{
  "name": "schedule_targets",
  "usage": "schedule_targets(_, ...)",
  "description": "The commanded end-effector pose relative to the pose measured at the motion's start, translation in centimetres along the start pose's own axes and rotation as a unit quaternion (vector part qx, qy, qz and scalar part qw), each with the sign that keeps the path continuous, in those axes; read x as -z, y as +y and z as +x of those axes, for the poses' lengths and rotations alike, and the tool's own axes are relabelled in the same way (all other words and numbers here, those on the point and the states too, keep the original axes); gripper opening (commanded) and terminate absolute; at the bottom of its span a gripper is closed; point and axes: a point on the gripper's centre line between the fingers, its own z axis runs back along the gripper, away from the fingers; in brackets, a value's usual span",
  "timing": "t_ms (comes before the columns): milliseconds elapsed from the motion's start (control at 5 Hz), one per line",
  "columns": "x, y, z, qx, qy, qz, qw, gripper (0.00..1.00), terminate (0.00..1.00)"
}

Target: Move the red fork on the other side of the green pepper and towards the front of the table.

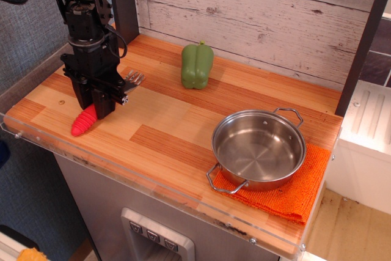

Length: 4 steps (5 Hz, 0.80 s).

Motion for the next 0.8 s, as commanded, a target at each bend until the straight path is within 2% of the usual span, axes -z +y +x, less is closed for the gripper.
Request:
schedule_targets(0,-3.4,0.0,-1.0,-0.005,-0.039,0.005,0.9992,1.00,0.00)
schedule_targets(400,-7.5,-0.8,-3.4,-0.007,-0.078,0.014,0.9968,1.00,0.00)
schedule_targets(600,-8.1,-1.8,-3.7,-0.013,-0.085,0.000,0.9963,1.00,0.00)
